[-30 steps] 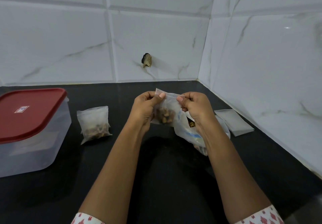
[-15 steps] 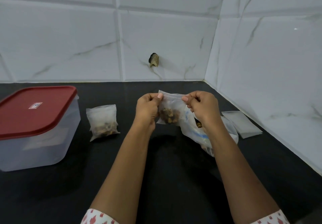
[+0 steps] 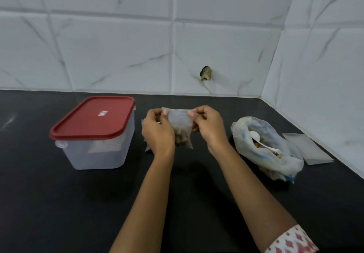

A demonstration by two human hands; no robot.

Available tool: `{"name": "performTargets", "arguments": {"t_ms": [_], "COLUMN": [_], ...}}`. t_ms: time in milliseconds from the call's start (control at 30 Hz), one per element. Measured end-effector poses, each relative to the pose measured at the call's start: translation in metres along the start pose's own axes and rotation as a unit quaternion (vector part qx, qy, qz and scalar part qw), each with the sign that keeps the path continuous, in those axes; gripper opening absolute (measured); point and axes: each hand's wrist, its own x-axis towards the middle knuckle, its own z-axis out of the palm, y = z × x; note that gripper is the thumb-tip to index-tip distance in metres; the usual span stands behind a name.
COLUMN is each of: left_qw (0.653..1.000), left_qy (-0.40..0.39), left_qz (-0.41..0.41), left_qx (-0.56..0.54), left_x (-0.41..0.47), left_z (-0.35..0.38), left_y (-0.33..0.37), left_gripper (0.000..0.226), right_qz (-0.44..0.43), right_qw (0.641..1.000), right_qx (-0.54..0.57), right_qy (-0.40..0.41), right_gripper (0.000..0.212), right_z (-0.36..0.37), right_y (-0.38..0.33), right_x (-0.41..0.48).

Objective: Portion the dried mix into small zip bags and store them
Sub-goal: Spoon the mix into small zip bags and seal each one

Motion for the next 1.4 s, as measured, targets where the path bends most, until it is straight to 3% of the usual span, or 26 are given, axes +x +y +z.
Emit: {"name": "performTargets", "arguments": {"t_ms": [233,667,900,1000,1167,1267,1400], "left_qw": [0.995,0.989,0.986,0.984,0.937,0.91,0.909], "left_qy": [0.041,-0.022,-0.04,-0.046,-0.031,-0.061,-0.139], "left_qz": [0.003,-0.019,-0.028,-0.008,0.154,0.213,0.237], "left_qx": [0.095,0.146,0.158,0.172,0.311,0.35,0.314], "left_x": [0.014,0.037,0.037,0.033,0.015,0.001,-0.029], "left_z": [-0.025,-0.017,-0.019,-0.018,-0.016,-0.002,0.034], "left_y": [-0.025,-0.048,-0.047,-0.043,-0.033,-0.023,0.004], "left_gripper": [0.021,0.018,0.032,0.05,0.058,0.059,0.06], "right_qz": [0.084,0.108,0.087,0.062,-0.04,-0.113,-0.175], "right_qw": [0.996,0.994,0.994,0.995,0.982,0.947,0.892], "right_qx": [0.016,-0.021,-0.05,-0.069,-0.183,-0.299,-0.407], "right_qy": [-0.01,-0.016,-0.039,-0.029,0.003,0.031,0.092], "right_gripper": [0.013,0.013,0.013,0.017,0.027,0.03,0.029], "right_z": [0.057,0.079,0.078,0.07,0.038,0.004,-0.052], "right_y": [0.017,0.036,0.03,0.024,0.016,0.009,-0.003], "right_x": [0.001,0.006,0.001,-0.002,-0.002,-0.001,0.002]}}
